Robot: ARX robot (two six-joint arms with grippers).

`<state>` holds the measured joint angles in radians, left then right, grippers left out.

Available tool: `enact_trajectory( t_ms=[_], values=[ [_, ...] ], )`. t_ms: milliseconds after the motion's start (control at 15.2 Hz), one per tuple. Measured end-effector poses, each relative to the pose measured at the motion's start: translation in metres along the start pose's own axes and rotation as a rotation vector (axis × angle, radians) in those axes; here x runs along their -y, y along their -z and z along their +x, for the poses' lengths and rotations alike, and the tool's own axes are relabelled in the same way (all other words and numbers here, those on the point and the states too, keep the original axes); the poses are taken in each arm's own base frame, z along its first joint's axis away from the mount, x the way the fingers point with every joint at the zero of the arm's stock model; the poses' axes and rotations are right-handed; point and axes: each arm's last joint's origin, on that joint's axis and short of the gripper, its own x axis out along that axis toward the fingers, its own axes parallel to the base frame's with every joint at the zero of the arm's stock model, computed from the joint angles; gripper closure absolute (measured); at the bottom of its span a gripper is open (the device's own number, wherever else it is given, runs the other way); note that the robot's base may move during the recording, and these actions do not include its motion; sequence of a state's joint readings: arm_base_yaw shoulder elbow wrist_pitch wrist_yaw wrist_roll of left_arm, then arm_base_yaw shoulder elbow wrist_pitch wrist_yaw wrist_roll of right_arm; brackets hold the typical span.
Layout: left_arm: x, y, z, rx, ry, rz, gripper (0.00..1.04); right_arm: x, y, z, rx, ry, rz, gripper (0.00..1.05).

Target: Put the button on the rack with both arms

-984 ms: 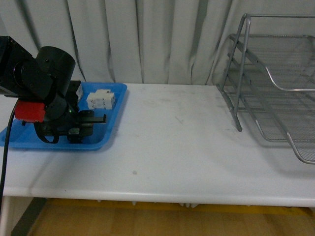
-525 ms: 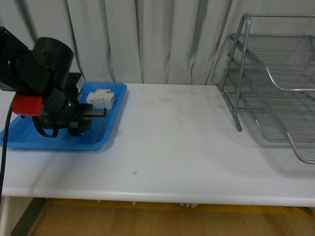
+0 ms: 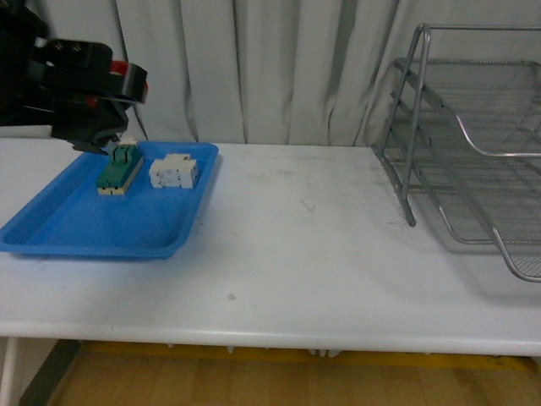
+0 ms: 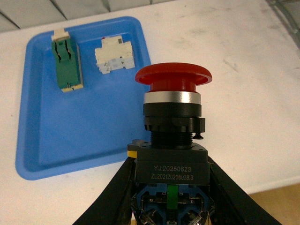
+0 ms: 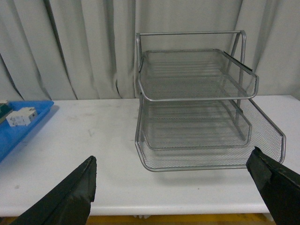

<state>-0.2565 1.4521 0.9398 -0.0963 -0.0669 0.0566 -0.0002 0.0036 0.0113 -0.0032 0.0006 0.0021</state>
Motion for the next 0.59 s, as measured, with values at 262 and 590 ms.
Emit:
enact_trajectory(
  t_ms=[262, 590],
  values=[
    [0.017, 0.039, -0.036, -0.062, 0.013, 0.11, 0.69, 0.0, 0.0, 0.0, 0.0, 0.0, 0.0, 0.06],
    [0.019, 0.061, -0.019, -0.109, 0.041, 0.09, 0.69, 0.0, 0.0, 0.0, 0.0, 0.0, 0.0, 0.06]
  ],
)
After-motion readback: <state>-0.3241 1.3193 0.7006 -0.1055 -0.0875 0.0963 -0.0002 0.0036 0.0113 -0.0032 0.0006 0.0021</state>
